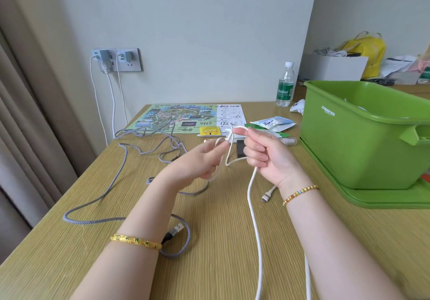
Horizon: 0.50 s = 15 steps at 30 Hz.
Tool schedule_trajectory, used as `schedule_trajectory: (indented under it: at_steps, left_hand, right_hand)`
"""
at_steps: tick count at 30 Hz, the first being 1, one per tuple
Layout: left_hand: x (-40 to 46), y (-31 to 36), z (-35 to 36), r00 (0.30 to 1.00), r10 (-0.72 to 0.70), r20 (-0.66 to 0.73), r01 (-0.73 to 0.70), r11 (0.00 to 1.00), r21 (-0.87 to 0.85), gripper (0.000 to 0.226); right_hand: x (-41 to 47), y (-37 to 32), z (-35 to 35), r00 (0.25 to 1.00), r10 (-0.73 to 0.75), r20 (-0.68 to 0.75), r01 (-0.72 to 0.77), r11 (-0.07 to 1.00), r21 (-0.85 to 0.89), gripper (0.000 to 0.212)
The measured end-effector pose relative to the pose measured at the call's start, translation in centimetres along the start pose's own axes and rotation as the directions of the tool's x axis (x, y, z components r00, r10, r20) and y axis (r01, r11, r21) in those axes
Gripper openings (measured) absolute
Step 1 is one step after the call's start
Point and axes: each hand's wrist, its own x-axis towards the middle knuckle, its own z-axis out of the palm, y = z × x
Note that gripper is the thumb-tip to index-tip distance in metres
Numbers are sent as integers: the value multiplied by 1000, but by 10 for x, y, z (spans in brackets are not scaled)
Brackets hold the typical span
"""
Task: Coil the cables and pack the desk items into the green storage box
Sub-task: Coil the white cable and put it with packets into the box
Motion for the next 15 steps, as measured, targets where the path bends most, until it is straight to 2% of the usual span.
schedule_trajectory:
  at_steps: [2,5,8,11,13,15]
  left_hand:
    - [-2,-1,3,998,14,61,-21,994,109,29]
    - [-2,0,5,995,-12,96,-2,990,144,27]
    - [-1,0,5,997,-33,70,24,991,135,29]
    - [1,-3,7,1000,-26,10,23,968,250,28]
    - [1,-3,8,1000,-1,7,-1,977,213,24]
    - [-1,-1,9,998,38,46,-42,995,90,21]
  right_hand:
    - [0,1,1,1000,7,22,-7,1000,-23,27]
    - [-1,1,2,1000,-5,29,6,999,-51,28]
    - [-1,0,2,1000,-12,24,13,998,-53,27]
    - [-1,0,2,1000,-16,25,18,998,-59,26]
    - [-1,-1,2,999,-22,27,24,998,-60,26]
    - [-2,-3,2,999,-34,22,35,998,-55,27]
